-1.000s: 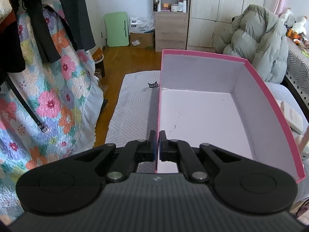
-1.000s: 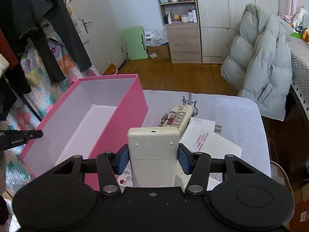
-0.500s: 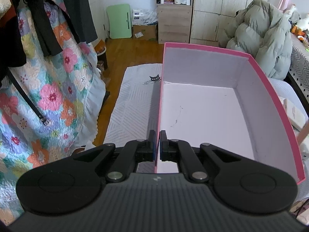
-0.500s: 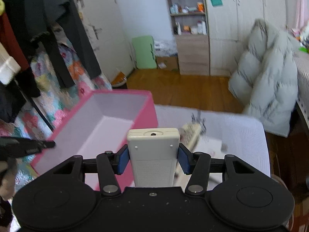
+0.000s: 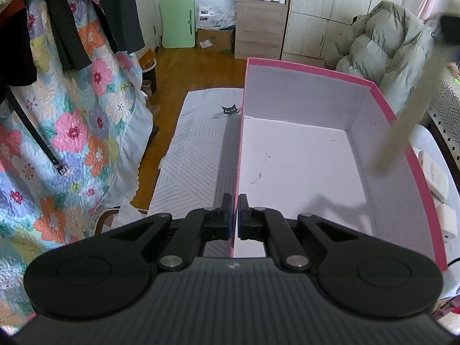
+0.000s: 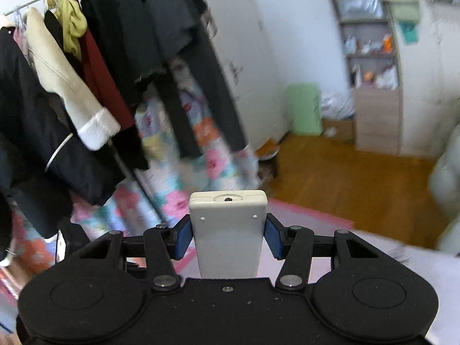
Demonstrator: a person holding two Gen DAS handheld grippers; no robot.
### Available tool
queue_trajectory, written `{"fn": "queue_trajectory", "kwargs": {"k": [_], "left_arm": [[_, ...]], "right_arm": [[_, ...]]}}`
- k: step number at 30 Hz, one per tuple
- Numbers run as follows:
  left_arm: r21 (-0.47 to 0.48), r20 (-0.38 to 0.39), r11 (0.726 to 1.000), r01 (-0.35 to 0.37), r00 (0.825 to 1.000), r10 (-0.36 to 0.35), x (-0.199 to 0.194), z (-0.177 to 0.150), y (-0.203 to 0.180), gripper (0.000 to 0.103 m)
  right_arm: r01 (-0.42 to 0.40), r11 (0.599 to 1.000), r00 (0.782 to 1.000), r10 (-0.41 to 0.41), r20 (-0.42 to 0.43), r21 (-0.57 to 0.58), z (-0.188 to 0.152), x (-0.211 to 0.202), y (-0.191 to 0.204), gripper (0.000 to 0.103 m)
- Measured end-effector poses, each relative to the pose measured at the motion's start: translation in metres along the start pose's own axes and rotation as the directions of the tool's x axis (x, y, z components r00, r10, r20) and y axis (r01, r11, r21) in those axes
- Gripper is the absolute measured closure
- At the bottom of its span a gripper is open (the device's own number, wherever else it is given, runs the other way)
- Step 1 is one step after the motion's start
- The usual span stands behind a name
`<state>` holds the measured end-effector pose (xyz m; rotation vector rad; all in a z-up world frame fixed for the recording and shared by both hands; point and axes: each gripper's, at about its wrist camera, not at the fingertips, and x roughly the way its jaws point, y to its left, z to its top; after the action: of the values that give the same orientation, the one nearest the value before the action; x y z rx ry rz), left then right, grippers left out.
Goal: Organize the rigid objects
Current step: 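Carry the cream remote into the pink box and release it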
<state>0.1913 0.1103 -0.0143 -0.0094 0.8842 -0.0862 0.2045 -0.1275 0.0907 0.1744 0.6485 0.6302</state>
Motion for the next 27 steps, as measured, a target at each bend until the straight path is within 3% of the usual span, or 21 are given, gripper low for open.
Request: {"fn": "queue_trajectory", "kwargs": {"k": [5,8,19,23,27], "left_arm": [[-0.035,-0.015,0.999,0.017,1.000,-0.018,0.001,0.003,0.003,0.100],[-0.040,-0.006,0.999,0.017,1.000,-0.017,0.001,0.002,0.004,0.100],[-0.037,0.013,0.999,0.025,1.000,-0.024,0.002,0.001,0.005,0.100],[-0.049,0.015,0.998,0.033,0.999,-0.032,0.002,0.001,0.008,0.100],[-0.055,0.014,0.998,0.030,0.999,-0.029,0.002,0.001,0.007,0.100]], "right_arm": [[0.126,0.992,0.990,-0.125,-0.072,0.015,0.000,0.094,-0.013,0.045],[0.137,0.990,0.989,-0.135,-0.052,0.041,-0.002,0.118,-0.021,0.045],[0.124,0.988,0.944,-0.146,-0.295,-0.092,-0.055,0.115,-0.005,0.045],[0.153,0.978,0.918,-0.193,-0.346,-0.139,-0.065,0.128,0.005,0.045],[0.171,0.974,0.915,-0.213,-0.344,-0.149,-0.064,0.130,0.010,0.045]]}}
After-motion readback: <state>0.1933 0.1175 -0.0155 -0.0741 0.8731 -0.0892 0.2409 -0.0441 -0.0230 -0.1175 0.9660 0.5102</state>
